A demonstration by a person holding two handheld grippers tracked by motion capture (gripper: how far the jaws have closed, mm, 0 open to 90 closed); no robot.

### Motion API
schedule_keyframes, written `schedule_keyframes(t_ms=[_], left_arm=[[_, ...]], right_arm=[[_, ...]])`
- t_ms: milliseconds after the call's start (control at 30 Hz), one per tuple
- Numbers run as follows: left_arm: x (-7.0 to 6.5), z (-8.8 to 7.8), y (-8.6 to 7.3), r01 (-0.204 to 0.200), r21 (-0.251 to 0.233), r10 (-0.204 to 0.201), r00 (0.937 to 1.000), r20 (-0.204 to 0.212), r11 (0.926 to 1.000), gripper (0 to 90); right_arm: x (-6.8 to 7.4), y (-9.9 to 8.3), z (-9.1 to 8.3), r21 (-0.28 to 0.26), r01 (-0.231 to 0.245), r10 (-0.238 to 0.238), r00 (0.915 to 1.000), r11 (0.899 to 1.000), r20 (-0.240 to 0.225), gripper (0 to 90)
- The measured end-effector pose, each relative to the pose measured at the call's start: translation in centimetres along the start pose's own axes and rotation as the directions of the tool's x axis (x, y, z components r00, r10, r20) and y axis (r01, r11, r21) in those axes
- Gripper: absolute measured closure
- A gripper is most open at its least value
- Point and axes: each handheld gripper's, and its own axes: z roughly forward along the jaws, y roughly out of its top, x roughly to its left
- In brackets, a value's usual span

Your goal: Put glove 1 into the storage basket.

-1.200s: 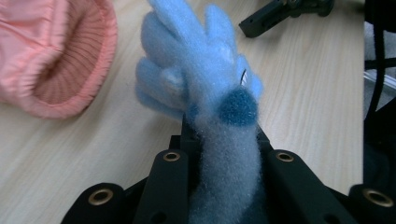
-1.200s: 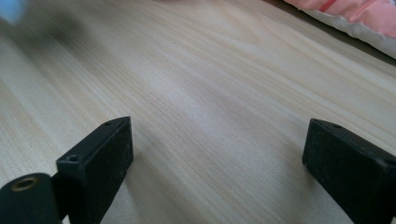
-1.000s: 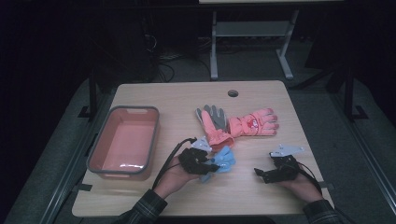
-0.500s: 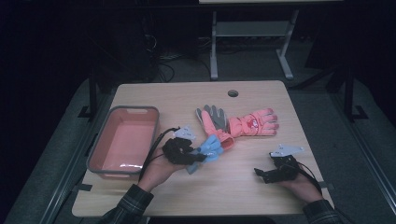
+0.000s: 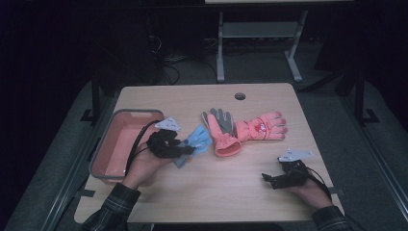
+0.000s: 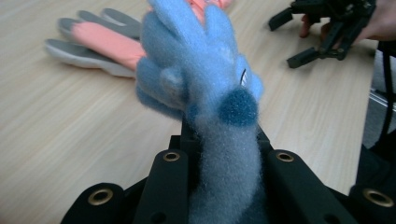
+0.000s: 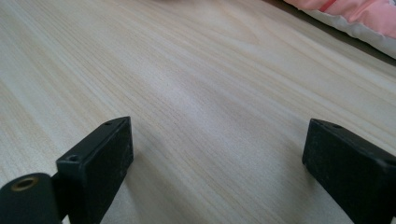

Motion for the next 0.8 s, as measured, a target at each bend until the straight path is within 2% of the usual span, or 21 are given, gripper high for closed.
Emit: schedule_keyframes(t_ms=[200,433,800], left_arm=[[1.2,-1.8,0.0,0.012,-0.015,-0.013,0.9993,-0.034,0.9998,75.7],[2.9,-4.0,-0.3,0.031,-0.028,-0.033,0.9956,-0.088,0.9991,75.7],[5.5,-6.6,-1.5,0.089,-0.047,-0.095,0.9827,-0.159,0.9950,75.7]], right_arm=[[0.0,0.0,0.0,0.000,0.000,0.000,1.0000,1.000,0.000,8.1],[0.0,0.0,0.0,0.000,0.000,0.000,1.0000,1.000,0.001,8.0],[0.0,0.0,0.0,0.001,-0.001,0.001,1.0000,1.000,0.001,8.0]])
